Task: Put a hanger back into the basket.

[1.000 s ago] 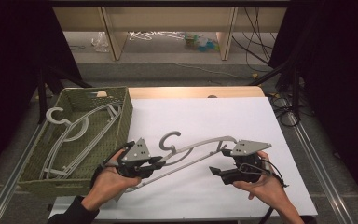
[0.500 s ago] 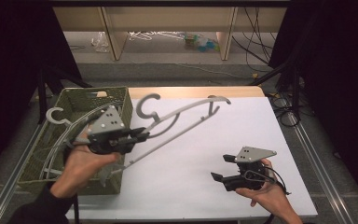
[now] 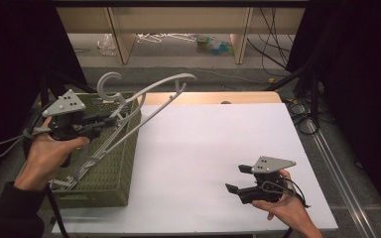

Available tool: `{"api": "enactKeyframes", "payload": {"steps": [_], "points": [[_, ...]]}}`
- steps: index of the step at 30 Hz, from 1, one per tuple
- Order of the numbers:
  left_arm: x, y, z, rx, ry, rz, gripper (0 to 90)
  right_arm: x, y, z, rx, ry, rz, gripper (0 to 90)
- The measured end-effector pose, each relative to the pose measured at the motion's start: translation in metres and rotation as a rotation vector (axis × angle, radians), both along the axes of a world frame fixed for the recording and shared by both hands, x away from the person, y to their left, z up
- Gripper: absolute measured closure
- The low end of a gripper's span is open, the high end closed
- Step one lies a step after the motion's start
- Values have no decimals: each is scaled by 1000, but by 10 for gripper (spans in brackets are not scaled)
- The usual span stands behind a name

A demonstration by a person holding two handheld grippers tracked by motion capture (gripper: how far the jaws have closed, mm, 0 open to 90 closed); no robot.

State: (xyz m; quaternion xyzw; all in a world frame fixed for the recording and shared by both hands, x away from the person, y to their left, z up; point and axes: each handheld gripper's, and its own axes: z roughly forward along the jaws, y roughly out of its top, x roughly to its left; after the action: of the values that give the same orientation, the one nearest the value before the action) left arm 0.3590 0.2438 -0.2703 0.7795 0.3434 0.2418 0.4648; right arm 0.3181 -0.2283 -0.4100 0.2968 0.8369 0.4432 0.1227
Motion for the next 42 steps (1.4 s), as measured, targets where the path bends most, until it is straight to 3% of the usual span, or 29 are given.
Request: {"api": "enactKeyframes", "payload": {"steps": [2, 3, 4, 8, 13, 23, 32, 42], "points": [[4, 6, -3, -6, 0, -1, 793, 0, 0, 0, 0, 1, 3, 242], [4, 7, -5, -21, 20, 9, 793, 0, 0, 0, 0, 2, 1, 242], [9, 13, -7, -9, -9, 2, 793, 0, 0, 0, -1, 3, 1, 242], [15, 27, -14, -24, -4, 19, 793, 0, 0, -1, 1, 12, 5, 241], [18, 45, -20, -60, 10, 61, 793, 0, 0, -1, -2, 16, 6, 241], [17, 87, -26, -91, 16, 144, 792, 1, 0, -2, -4, 24, 6, 240], [17, 114, -38, -64, 5, 196, 792, 1, 0, -3, -8, 20, 5, 229], [21, 134, -63, -54, 41, 235, 792, 1, 1, -4, -14, 27, 15, 231]]}}
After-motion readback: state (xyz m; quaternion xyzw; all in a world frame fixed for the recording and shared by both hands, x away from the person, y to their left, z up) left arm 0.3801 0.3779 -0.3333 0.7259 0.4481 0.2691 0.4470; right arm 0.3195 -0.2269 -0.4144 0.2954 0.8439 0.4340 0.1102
